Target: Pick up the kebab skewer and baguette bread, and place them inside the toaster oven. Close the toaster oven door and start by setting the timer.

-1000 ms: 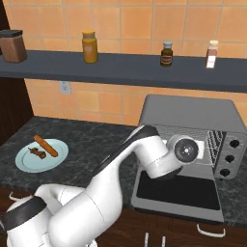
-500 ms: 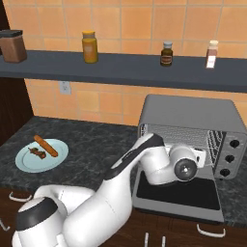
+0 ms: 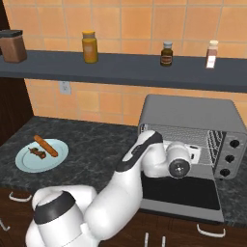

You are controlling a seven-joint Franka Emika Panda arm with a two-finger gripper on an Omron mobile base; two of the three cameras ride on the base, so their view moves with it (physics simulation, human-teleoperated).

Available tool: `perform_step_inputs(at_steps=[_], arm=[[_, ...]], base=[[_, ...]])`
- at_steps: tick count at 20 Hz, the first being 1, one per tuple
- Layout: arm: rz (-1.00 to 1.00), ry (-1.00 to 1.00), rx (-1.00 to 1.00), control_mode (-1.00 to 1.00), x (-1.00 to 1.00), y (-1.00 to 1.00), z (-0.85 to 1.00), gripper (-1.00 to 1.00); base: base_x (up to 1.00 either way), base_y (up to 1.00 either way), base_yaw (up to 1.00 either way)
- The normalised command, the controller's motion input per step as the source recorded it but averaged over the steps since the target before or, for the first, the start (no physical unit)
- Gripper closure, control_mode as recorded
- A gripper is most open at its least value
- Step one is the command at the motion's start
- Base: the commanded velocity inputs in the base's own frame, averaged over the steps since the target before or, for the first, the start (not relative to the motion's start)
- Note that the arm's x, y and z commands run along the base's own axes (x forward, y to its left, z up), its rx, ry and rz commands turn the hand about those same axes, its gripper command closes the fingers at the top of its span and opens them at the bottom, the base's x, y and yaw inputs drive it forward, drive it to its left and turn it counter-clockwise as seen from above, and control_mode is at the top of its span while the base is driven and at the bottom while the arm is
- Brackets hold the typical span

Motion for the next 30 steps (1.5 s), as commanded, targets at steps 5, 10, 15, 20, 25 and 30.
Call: perform_step_inputs(at_steps=[5,10,15,20,25,30], arm=[[0.0,-0.01,0.0,-1.0,0.31,0.0,-0.04,-1.0],[0.0,-0.01,0.0,-1.0,0.1,0.0,0.0,-1.0],[0.0,0.0,0.0,-1.0,0.17,0.0,0.0,-1.0],[0.0,0.02,0.0,-1.0,0.12,-0.01,-0.11,-1.0],[0.0,0.03,-0.01,-1.0,-0.24,-0.08,-0.6,-1.0],[0.0,0.01,-0.06,-1.0,-0.78,-0.02,-0.82,-1.0]], base=[[0.0,0.0,0.0],[0.0,0.0,0.0],[0.0,0.0,0.0],[0.0,0.0,0.0],[0.0,0.0,0.0],[0.0,0.0,0.0]])
